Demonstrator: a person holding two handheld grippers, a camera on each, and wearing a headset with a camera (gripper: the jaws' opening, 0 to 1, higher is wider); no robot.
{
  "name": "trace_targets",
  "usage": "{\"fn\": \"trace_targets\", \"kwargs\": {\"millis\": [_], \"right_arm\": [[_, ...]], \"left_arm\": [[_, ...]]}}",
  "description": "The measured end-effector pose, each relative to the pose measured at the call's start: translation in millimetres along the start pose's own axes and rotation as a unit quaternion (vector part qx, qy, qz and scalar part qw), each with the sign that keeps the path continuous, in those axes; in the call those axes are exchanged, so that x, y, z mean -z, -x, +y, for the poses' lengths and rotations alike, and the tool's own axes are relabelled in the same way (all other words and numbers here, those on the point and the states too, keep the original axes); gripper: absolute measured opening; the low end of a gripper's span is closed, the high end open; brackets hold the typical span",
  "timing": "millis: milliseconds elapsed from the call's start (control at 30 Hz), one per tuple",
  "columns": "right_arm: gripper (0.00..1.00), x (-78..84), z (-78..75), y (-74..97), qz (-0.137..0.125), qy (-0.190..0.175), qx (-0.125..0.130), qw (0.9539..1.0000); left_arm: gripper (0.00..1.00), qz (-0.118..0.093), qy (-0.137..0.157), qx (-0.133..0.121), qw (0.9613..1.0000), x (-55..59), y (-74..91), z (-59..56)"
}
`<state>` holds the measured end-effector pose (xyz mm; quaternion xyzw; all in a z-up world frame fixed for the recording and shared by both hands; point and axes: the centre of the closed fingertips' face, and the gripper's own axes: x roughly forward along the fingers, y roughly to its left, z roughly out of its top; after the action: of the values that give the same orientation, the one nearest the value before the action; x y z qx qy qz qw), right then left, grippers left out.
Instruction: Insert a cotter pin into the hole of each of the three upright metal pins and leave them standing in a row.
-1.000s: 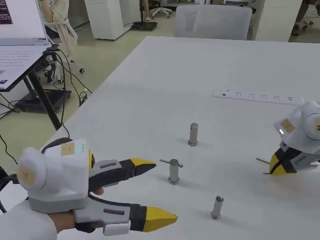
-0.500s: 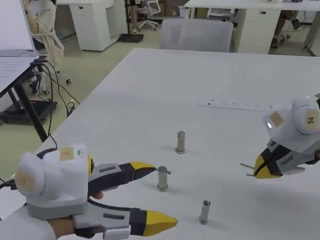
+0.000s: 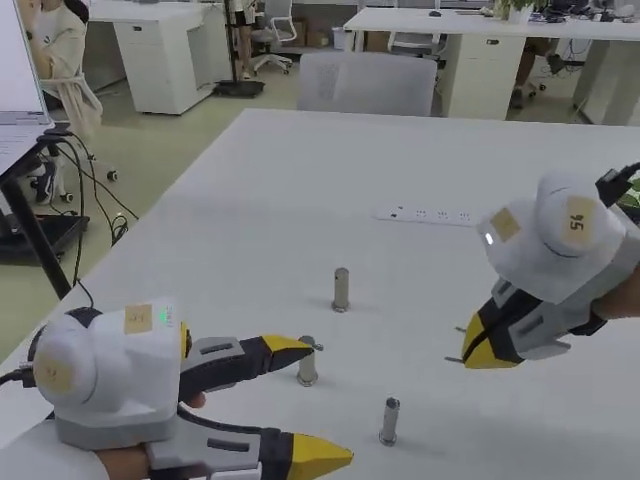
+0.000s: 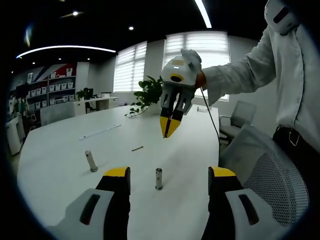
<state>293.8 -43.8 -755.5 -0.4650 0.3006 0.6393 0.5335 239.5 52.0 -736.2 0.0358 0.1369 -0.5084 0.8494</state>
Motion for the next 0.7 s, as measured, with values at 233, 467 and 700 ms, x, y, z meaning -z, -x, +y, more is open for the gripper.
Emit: {"fn": "trace_targets", "kwargs": {"millis": [233, 467, 700], "right_arm": [[0.02, -19.2, 14.4, 5.1, 0.001, -0.001, -0.003, 1.0000], [0.02, -31.6, 24.8, 5.2, -0.003, 0.001, -0.011, 0.9999], [0.02, -42.4, 32.0, 0.5, -0.006, 0.001, -0.022, 0.9997]], "left_arm": [[0.53, 0.000, -0.004, 0.015, 0.9999, -5.5, -10.2, -6.8], [0.44, -0.002, -0.014, 0.030, 0.9995, -12.0, -19.2, -11.4], [0.30, -0.004, -0.027, 0.040, 0.9988, -17.0, -25.9, -13.8]]}}
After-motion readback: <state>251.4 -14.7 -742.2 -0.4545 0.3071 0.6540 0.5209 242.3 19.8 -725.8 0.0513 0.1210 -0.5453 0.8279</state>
